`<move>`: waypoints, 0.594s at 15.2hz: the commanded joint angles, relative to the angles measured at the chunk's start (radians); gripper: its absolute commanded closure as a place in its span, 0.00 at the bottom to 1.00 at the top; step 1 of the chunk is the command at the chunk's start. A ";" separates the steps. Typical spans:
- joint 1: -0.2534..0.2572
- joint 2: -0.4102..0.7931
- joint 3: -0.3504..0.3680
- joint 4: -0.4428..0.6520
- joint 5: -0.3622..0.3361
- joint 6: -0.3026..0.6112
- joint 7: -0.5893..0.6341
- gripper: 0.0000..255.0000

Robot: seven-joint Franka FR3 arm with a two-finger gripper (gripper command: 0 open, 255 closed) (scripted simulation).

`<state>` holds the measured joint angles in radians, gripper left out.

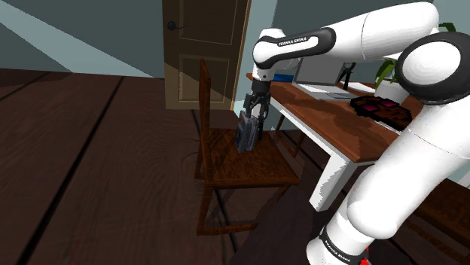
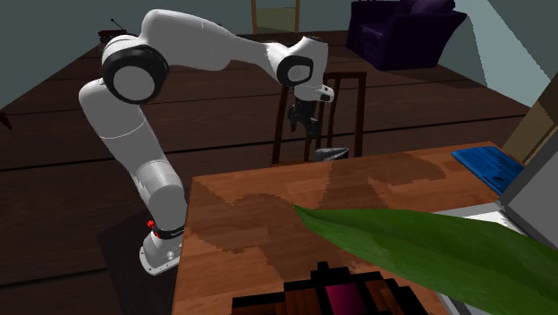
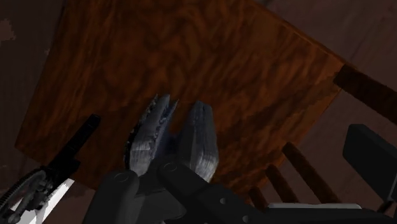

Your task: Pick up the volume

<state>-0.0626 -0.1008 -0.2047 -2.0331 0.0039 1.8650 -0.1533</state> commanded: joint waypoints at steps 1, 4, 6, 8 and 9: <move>-0.010 0.077 -0.013 0.055 0.013 0.021 -0.003 0.00; -0.027 0.188 -0.030 0.150 0.036 0.037 -0.007 0.00; -0.041 0.263 -0.040 0.220 0.054 0.041 -0.010 0.00; -0.058 0.339 -0.048 0.296 0.073 0.040 -0.013 0.00; -0.067 0.378 -0.051 0.336 0.083 0.038 -0.014 0.00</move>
<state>-0.1199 0.2427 -0.2509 -1.7297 0.0777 1.9019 -0.1645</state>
